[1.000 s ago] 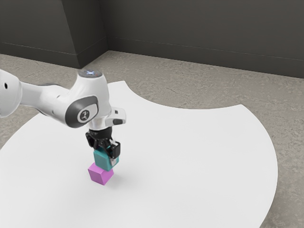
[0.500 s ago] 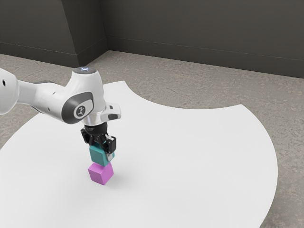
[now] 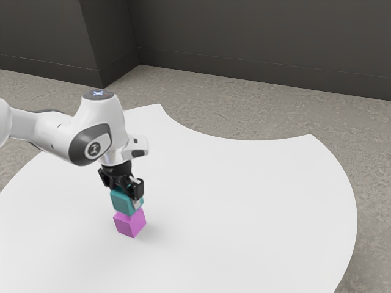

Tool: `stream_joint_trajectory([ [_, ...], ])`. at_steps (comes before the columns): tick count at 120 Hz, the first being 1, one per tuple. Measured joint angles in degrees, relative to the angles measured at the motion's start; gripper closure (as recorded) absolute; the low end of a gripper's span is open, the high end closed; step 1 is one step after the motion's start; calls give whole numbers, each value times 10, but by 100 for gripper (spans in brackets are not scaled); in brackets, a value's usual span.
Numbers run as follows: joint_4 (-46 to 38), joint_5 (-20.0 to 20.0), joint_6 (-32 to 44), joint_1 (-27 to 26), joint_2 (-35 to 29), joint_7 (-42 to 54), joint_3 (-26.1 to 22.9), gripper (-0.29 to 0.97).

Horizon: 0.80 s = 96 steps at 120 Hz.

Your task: Pick up the blue block with one arm, and put the blue block on the pink block with one arm

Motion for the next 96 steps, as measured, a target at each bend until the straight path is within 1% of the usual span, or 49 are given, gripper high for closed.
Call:
stream_joint_trajectory([
  [13,-2,1,7,8,0,6,7,38],
  [47,-9,0,20,38,-4,16,8,38],
  [96,-13,-1,28,7,-5,25,8,36],
])
